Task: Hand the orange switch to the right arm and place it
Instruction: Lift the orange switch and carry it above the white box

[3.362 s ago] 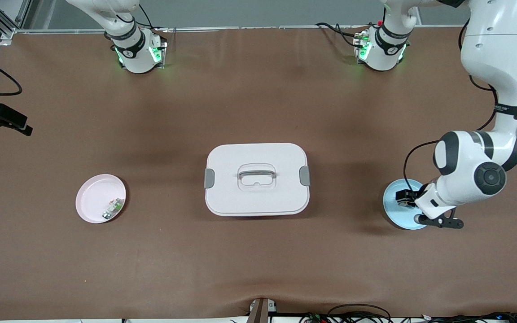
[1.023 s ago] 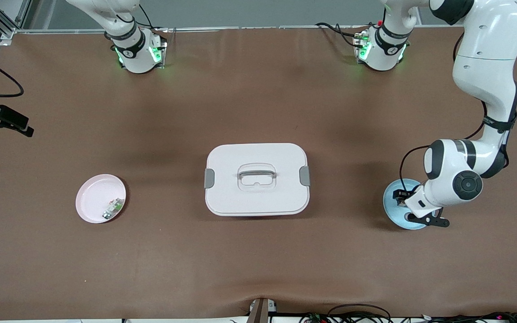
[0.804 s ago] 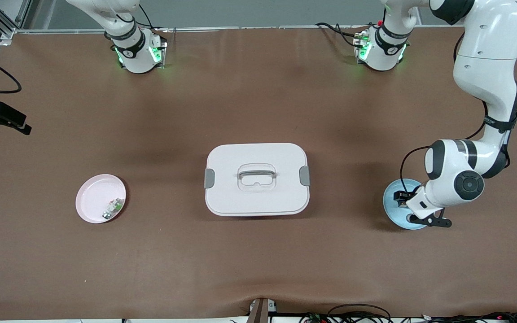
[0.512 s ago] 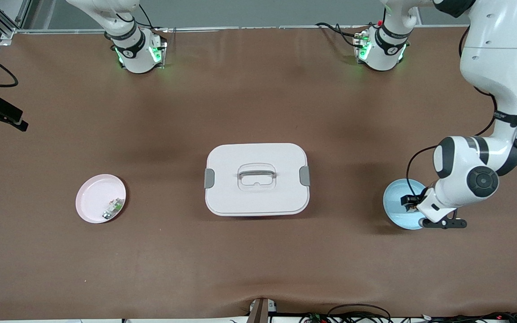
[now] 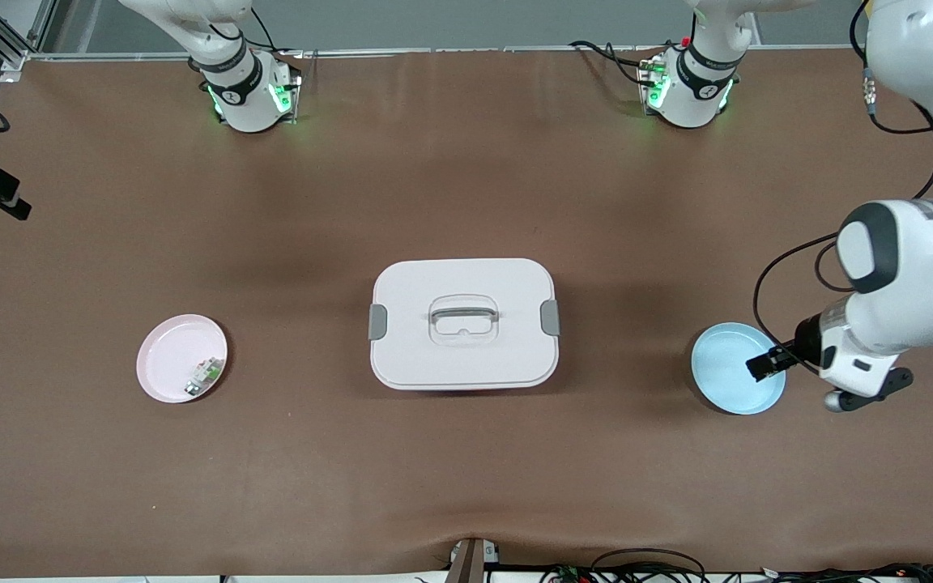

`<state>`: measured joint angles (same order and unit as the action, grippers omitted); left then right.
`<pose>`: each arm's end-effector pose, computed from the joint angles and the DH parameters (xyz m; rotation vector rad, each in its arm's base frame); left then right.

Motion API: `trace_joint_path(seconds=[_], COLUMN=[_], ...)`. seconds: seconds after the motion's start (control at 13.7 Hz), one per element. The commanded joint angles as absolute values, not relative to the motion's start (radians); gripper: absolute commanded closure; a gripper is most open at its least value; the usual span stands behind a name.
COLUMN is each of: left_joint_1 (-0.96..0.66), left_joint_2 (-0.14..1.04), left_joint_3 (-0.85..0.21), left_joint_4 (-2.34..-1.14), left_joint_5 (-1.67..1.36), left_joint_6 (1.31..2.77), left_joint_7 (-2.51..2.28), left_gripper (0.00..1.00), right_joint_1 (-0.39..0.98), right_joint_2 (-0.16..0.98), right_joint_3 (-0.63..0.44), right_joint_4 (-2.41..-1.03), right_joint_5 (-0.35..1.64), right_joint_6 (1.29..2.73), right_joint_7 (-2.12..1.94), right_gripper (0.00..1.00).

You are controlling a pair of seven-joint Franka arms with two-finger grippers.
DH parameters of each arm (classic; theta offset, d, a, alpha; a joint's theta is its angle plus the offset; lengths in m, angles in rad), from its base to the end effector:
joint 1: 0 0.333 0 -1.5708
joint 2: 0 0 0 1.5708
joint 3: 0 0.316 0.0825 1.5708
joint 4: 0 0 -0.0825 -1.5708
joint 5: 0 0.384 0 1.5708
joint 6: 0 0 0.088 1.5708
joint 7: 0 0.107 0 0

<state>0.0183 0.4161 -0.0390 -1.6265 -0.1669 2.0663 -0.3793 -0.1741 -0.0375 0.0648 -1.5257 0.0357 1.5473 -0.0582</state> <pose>0.6733 -0.0196 0.3837 2.9050 0.6494 -0.0140 0.5379 -0.0543 0.6642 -3.1110 0.0765 -0.0959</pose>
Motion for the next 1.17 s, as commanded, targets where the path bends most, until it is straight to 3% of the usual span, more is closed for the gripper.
trace_joint_path(seconds=[0.0, 0.29, 0.88, 1.1], left_joint_1=[0.023, 0.006, 0.002, -0.033], left_joint_2=[0.374, 0.342, 0.33, 0.339], left_joint_3=[-0.04, -0.069, -0.336, -0.39], left_joint_4=[-1.574, -1.536, -1.476, -1.483], left_joint_5=[-0.274, -0.409, -0.477, -0.625], left_joint_6=[1.991, 1.991, 1.997, 2.071], left_joint_7=[-0.513, -0.742, -1.21, -1.256], left_gripper=[0.61, 0.62, 0.61, 0.62], right_joint_1=[-0.198, -0.196, -0.198, -0.198], right_joint_2=[-0.031, -0.02, -0.02, -0.02], right_joint_3=[0.077, 0.077, 0.077, 0.077], right_joint_4=[-1.491, -1.493, -1.5, -1.5], right_joint_5=[0.041, 0.034, 0.034, 0.034], right_joint_6=[1.503, 1.494, 1.471, 1.471], right_joint_7=[-0.054, -0.06, -0.061, -0.061], right_gripper=[0.0, 0.0, 0.0, 0.0])
